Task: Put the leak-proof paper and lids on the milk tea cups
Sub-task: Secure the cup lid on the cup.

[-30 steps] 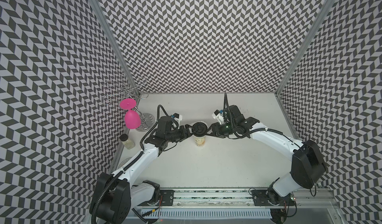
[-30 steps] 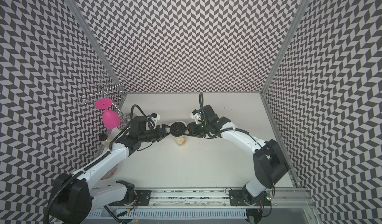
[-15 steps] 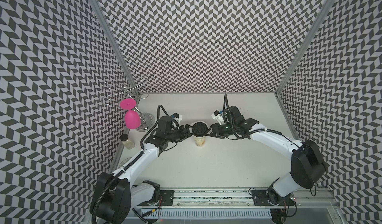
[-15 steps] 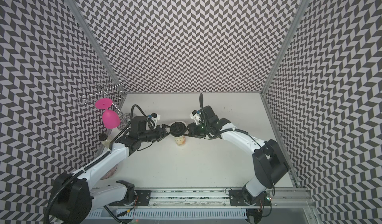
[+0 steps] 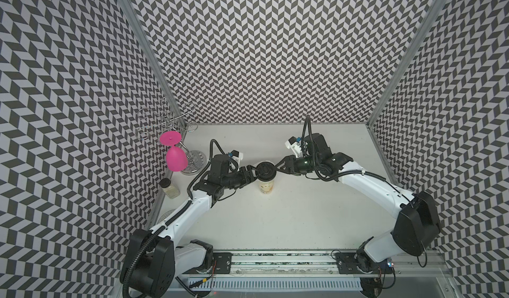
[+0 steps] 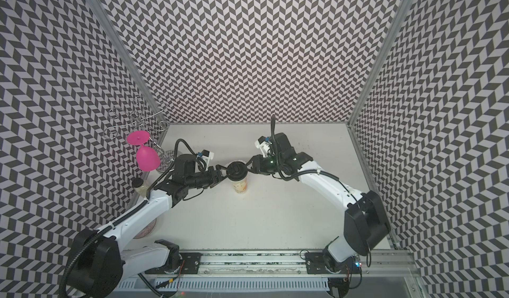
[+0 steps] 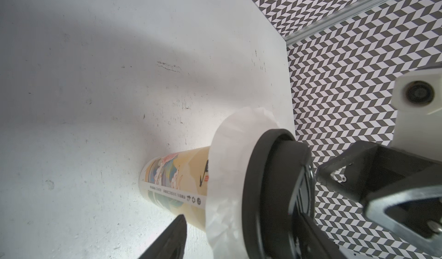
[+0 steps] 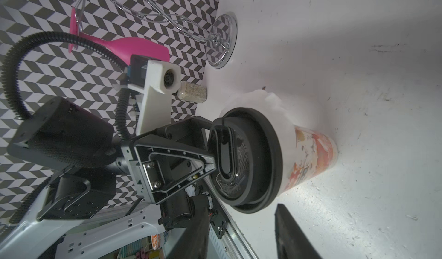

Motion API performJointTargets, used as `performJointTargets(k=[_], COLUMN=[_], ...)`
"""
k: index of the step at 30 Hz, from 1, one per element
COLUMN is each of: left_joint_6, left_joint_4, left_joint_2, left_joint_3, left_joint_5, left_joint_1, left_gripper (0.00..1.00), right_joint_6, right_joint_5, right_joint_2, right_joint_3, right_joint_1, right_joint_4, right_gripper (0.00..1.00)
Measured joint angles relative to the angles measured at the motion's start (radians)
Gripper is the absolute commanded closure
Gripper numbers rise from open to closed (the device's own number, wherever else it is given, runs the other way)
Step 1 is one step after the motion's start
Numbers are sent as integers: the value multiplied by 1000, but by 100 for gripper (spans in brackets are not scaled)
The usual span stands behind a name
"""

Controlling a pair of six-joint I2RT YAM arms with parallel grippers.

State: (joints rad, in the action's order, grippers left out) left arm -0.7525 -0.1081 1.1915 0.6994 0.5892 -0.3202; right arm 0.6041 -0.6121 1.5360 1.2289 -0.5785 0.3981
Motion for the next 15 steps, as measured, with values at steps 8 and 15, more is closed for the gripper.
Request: performJointTargets(k=[8,15], left_joint_6=[0,0], left_joint_4=[0,0], left_joint_2=[0,0], left_joint_3=[0,0], left_joint_5=[0,1], left_joint_1=[0,0], left_gripper=[28,28], right_joint_6=[-2,-11], right_joint_5=[13,5], right_joint_2=[63,104], right_joint_3=[50,53], right_joint_1=[19,19], right_joint_4=[13,21], right_gripper=[62,67])
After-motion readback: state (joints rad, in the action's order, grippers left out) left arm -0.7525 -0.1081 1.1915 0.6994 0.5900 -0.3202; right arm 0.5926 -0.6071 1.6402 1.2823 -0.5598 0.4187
